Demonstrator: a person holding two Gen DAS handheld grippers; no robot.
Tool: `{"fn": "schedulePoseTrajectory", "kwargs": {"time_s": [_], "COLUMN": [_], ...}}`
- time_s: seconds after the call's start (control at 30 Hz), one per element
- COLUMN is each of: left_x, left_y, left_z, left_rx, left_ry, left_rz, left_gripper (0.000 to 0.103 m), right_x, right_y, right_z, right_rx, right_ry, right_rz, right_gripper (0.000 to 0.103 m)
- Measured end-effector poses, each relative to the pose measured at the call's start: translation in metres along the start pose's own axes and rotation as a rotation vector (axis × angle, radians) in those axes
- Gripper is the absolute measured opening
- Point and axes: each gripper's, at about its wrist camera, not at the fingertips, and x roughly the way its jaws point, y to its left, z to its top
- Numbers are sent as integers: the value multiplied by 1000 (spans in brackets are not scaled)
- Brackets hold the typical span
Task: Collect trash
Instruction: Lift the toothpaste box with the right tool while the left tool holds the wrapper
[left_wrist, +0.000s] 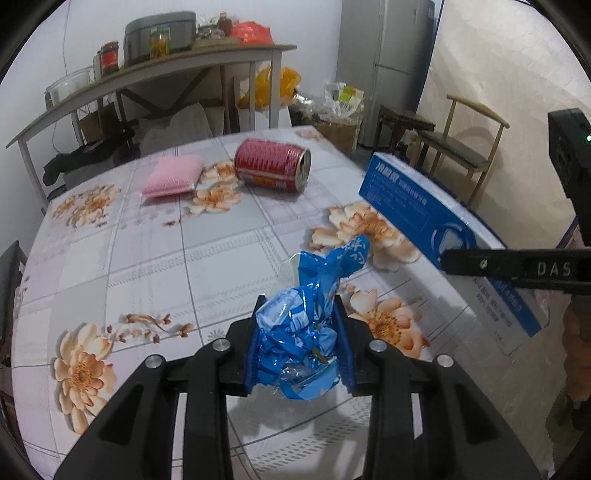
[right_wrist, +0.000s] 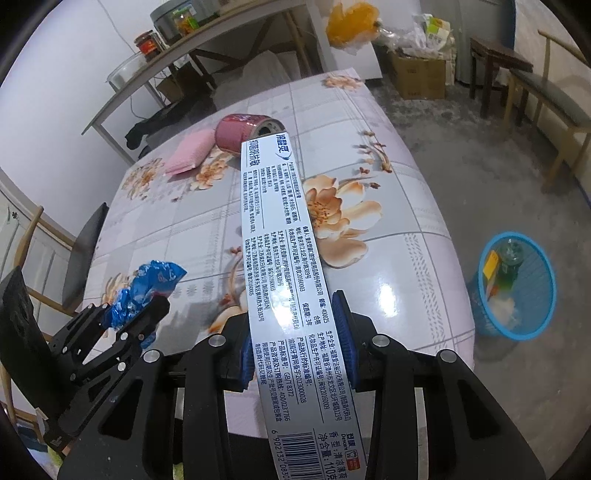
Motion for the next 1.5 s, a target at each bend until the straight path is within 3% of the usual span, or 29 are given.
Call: {"fn": "schedulePoseTrajectory", "kwargs": {"time_s": [0.3,0.5,0.93,1.5], "left_x": [-30,-35,-32,-33], "left_y": [-7,2,49,78], "left_z": [10,7,-17,-31], "left_rx": [7,-23,-111,-188], "left_ry": [-87,-96,-123,-146], "left_rz": [-53,-119,-205,-266], "left_gripper": [32,32,32,32], "right_x": [-31,-43,3,21], "right_y": [12,23,69,98], "right_z": [1,-2,-2,-1], "right_rx": [-18,-13,42,50], "right_ry": [-43,-31,155,205], "right_rz": [-12,-30,-89,-155], "right_gripper": [34,34,34,34]}}
